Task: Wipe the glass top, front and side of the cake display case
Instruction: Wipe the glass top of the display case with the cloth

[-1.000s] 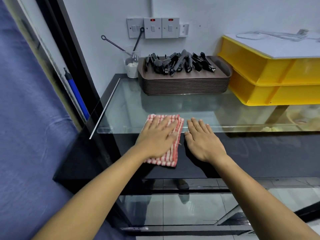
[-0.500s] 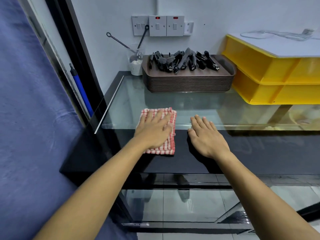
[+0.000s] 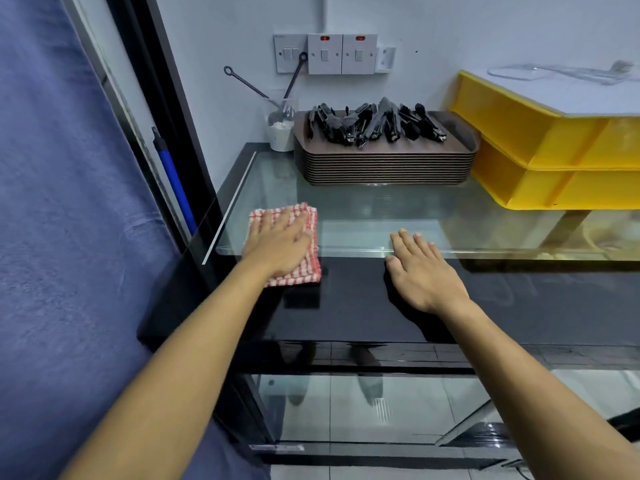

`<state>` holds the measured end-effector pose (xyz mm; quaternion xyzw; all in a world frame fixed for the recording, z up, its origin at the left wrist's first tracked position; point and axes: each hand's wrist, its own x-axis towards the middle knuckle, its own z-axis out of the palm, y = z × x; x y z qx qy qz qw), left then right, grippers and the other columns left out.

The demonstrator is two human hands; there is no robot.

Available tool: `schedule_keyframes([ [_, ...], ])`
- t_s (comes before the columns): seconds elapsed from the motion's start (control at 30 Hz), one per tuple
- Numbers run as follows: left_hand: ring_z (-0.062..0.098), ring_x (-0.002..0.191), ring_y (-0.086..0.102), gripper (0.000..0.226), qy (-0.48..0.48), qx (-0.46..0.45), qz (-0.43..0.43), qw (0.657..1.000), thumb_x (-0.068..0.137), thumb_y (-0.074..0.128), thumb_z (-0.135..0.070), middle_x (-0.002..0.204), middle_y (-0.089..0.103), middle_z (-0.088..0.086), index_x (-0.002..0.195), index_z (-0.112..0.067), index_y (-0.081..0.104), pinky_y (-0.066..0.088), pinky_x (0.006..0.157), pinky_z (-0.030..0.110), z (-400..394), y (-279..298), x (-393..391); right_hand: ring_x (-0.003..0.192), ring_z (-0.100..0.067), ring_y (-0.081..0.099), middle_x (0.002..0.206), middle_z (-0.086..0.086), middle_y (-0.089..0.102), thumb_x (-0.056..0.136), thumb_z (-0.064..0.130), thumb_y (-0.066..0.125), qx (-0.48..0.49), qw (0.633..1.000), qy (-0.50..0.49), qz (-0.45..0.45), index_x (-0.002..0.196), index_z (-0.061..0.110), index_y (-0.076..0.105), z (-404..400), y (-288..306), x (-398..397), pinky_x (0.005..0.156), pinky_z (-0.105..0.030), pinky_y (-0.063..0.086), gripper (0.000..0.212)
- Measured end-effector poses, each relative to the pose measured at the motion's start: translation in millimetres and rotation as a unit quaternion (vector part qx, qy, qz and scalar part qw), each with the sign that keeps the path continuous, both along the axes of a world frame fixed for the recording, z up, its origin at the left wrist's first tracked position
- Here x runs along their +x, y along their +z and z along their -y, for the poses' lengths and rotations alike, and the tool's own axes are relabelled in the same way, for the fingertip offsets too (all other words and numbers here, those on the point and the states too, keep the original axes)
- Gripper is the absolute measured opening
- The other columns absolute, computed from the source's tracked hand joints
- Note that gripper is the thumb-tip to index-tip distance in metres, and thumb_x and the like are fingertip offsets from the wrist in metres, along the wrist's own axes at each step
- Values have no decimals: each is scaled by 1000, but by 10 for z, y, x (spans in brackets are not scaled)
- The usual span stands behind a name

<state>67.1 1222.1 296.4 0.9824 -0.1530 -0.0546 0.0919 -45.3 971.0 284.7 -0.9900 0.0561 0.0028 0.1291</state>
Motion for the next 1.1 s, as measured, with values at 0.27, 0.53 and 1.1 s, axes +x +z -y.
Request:
schedule_keyframes([
  [0.27, 16, 153, -29, 53, -148, 23, 3, 989, 107, 1, -61, 165, -28, -16, 157, -53, -17, -14, 128, 45, -119, -57, -955, 160, -17, -7, 174, 2, -3, 111, 41, 15, -7, 1000, 0, 0, 167, 19, 5, 6, -14, -22, 129, -35, -5, 61],
  [0.53, 30, 159, -17, 56, -20, 2, -12, 1000, 109, 6, -56, 172, -17, -4, 162, -46, -10, -10, 129, 51, -46, 12, -215, 161, -19, -5, 174, 0, -2, 111, 39, 15, -9, 1000, -4, 0, 167, 17, 7, -34, 20, -31, 130, -36, -5, 61],
  [1.1, 27, 159, -17, 58, -5, -3, -14, 1000, 108, 6, -59, 172, -16, -6, 162, -47, -8, -12, 128, 48, -195, 2, -183, 161, -19, -5, 174, 0, -2, 111, 39, 15, -15, 1000, -5, -5, 167, 17, 6, -51, 36, -44, 129, -36, -5, 61],
])
